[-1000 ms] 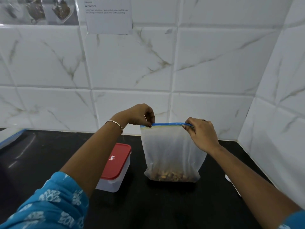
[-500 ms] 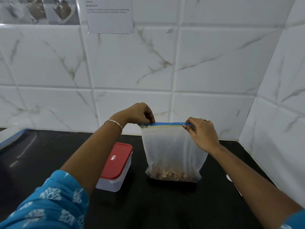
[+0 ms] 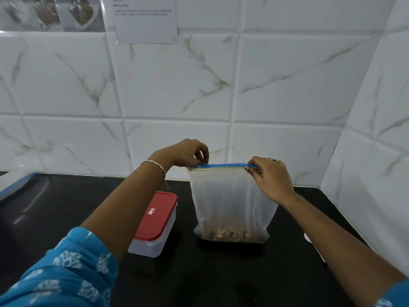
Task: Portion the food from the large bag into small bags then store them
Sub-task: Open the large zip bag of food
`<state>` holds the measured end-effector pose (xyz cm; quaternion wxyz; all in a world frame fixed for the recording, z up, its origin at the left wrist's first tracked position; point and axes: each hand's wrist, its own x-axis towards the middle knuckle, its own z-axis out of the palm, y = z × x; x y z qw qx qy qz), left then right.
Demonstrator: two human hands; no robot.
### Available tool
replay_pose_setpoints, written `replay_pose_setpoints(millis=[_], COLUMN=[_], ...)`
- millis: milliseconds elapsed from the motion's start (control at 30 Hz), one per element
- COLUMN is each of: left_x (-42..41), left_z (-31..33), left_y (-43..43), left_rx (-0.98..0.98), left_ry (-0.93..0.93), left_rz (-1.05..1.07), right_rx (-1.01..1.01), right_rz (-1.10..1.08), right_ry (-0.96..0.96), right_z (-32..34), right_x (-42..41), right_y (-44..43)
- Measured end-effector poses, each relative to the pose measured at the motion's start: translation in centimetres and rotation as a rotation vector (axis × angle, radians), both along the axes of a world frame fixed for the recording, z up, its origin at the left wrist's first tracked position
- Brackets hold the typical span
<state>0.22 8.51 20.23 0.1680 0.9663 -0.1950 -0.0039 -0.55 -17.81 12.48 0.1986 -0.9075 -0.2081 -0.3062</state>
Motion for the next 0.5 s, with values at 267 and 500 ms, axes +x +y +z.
replay_pose_setpoints(millis=[267,500], left_x=[-0.16,-0.47], left_z=[0.6,0.57], left_y=[0.31,-0.27], left_rx=[0.03,0.032], left_ry=[0.025,-0.03], left_rz=[0.0,0.015], right_rx=[0.013,0.011], right_rz=[0.012,0.01], right_ry=[-0.004,-0.007], right_z=[-0.06,-0.01], right_x=[0.16,0.15], right_y=[-0.04,0.03])
